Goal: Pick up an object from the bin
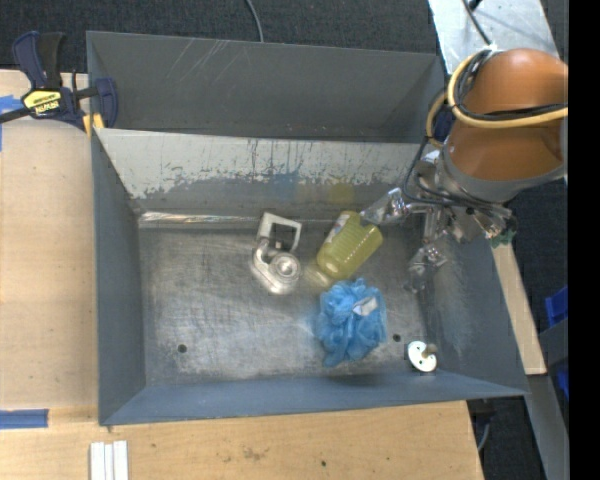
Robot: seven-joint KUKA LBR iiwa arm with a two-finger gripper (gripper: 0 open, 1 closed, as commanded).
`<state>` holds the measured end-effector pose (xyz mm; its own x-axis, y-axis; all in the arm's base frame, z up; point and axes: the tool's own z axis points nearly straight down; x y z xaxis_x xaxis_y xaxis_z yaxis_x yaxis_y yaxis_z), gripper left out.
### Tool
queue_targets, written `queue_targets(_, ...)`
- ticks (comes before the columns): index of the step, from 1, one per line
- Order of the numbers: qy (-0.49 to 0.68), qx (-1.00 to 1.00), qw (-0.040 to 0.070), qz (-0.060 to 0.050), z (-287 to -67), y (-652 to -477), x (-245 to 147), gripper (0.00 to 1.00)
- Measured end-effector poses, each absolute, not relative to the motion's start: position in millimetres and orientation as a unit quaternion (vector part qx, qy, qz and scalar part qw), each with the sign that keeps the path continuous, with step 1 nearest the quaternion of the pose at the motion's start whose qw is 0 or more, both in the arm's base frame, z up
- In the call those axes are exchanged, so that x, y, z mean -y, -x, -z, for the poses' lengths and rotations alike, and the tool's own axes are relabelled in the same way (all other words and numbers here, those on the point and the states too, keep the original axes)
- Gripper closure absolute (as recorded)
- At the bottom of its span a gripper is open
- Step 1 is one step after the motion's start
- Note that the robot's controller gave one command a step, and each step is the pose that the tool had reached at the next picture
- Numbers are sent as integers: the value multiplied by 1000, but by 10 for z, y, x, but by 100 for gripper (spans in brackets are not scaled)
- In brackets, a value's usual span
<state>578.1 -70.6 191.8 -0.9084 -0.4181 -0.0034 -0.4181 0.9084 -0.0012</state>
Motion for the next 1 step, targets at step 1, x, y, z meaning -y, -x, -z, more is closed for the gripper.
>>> queue_targets(1,266,-964,6,3,-1720,-5706,657,0)
